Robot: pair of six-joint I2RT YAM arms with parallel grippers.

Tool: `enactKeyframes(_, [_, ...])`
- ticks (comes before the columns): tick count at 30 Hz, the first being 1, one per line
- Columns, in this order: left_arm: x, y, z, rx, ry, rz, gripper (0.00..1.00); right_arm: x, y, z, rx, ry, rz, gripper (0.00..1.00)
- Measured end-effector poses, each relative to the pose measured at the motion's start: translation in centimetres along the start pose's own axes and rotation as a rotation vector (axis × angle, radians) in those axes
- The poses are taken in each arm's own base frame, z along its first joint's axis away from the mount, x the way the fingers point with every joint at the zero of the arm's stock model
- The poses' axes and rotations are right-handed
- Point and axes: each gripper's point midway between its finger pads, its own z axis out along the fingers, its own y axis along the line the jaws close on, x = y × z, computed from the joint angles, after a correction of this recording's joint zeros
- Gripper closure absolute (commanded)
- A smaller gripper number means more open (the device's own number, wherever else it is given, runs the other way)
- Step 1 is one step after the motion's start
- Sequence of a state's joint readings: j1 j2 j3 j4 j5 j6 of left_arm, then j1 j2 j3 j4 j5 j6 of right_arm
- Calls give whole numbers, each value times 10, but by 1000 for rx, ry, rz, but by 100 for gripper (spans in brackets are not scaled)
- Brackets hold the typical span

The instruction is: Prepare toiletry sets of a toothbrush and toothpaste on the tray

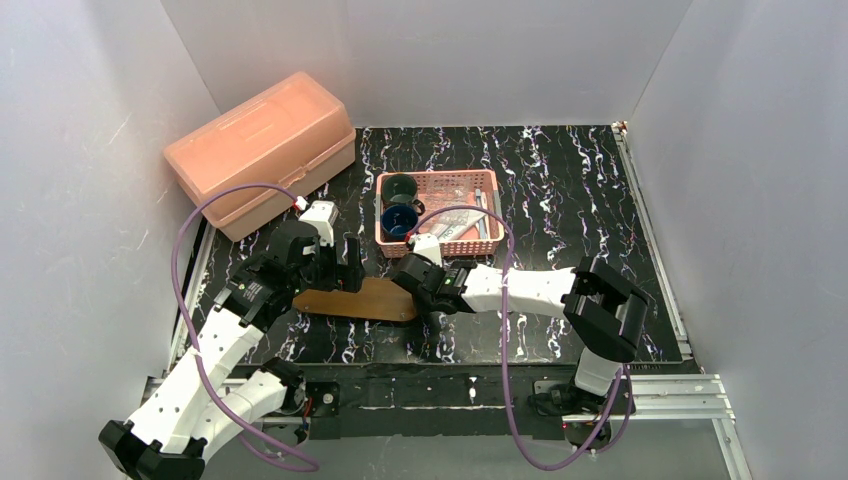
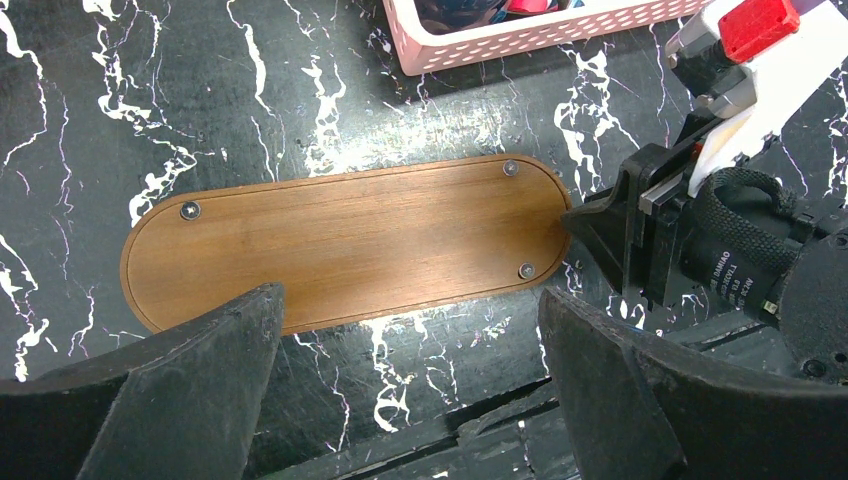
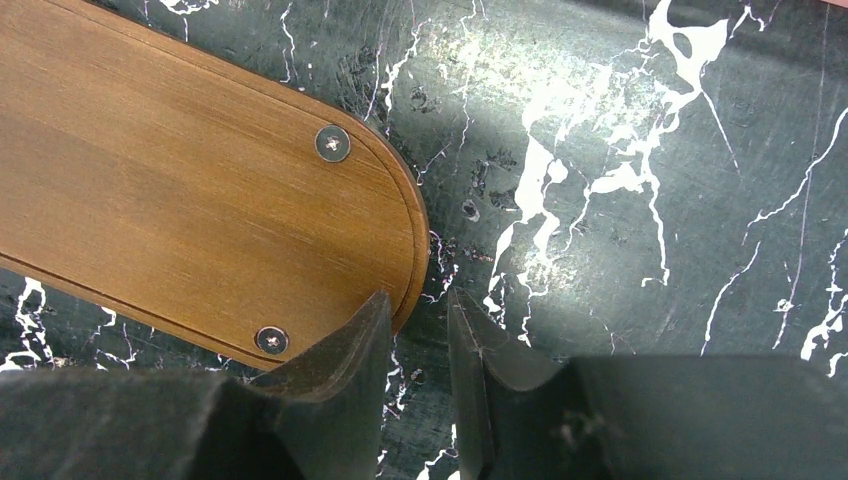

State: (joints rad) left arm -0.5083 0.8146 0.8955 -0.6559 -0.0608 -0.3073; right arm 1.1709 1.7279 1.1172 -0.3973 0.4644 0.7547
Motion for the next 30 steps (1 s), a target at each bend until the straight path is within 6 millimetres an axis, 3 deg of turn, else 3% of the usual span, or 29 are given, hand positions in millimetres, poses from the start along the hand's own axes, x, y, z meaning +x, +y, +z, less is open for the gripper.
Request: enactKeyframes(30, [2,0,2,-4,12,1,1,-3,-13,1,64,-29,-15,65])
